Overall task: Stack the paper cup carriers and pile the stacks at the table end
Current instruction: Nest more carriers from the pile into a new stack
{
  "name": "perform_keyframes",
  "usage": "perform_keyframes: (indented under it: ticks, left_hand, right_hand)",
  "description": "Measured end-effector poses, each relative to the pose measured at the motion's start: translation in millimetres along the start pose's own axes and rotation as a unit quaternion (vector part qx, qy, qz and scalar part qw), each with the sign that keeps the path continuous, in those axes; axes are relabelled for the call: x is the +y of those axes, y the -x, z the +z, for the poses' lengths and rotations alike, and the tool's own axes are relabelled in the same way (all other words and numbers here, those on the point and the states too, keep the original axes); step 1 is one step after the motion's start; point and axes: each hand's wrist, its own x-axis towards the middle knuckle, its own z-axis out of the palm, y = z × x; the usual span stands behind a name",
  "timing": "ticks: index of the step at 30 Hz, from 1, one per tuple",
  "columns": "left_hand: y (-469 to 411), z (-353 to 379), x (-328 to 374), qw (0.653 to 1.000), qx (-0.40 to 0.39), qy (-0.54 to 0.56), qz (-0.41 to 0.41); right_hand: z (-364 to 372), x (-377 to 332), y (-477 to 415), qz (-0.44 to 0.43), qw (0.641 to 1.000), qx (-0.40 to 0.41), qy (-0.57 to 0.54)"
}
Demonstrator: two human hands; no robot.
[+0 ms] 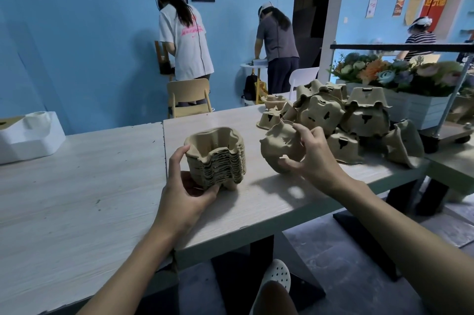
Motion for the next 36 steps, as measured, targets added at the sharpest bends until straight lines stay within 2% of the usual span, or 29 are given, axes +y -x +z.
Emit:
perform_keyframes:
  ticks: [4, 9, 11, 14, 17, 18, 22, 24, 28, 32, 36]
  left_hand:
    - [-0.4, -0.4, -1.4, 1.0, -0.002, 0.0, -0.002]
    - [-0.9, 0.2, -2.5, 1.0, 0.002, 0.002, -0.002]
    - [-0.5, 0.6, -1.9, 1.0, 0.001, 0.001, -0.001]
    - [-0.6, 0.9, -2.2, 1.0, 0.001, 0.004, -0.001]
    - [-0.3, 0.6, -2.1, 1.0, 0.0, 0.004, -0.003]
    - [-0.2, 0.4, -2.1, 1.0, 0.0, 0.005, -0.003]
    - [-0.6, 0.1, -3.2, 1.0, 0.002, 0.006, 0.002]
    - [-0.9, 0.3, -4.2, 1.0, 0.003, 0.003, 0.002]
    - [-0.5, -0.6, -3.6, 1.0, 0.001, 0.012, -0.006]
    - [-2.4, -0.9, -0.9, 1.0, -0.001, -0.018, -0.007]
    - [-0.7, -0.8, 1.3, 1.0, -0.001, 0.01, -0.026]
  right_hand:
    - [-7.6, -3.1, -3.4, 0.005, 0.999, -0.005, -0.052]
    - [-13.1, -9.7, -8.7, 0.01, 1.0, -0.007, -0.012]
    - [-14.3, -10.9, -8.3, 0.023, 0.999, -0.014, -0.036]
    - [-21.7, -14.9, -10.5, 0.027, 0.995, -0.061, -0.075]
    - [-26.5, -16.1, -14.6, 0.016, 0.995, -0.096, -0.037]
    - [-26.7, -16.9, -15.2, 0.007, 0.997, -0.076, -0.034]
    - [-24.5, -22.7, -17.4, -0.023, 0.993, 0.085, -0.08]
    - [-21.8, -29.9, -21.5, -0.036, 0.985, 0.125, -0.118]
    - [-10.3, -59.3, -30.2, -0.08, 0.971, 0.127, -0.187]
    - [11.6, -87.9, -33.0, -0.157, 0.966, 0.108, -0.172]
    - [32.3, -96.5, -31.3, -0.179, 0.966, 0.066, -0.175]
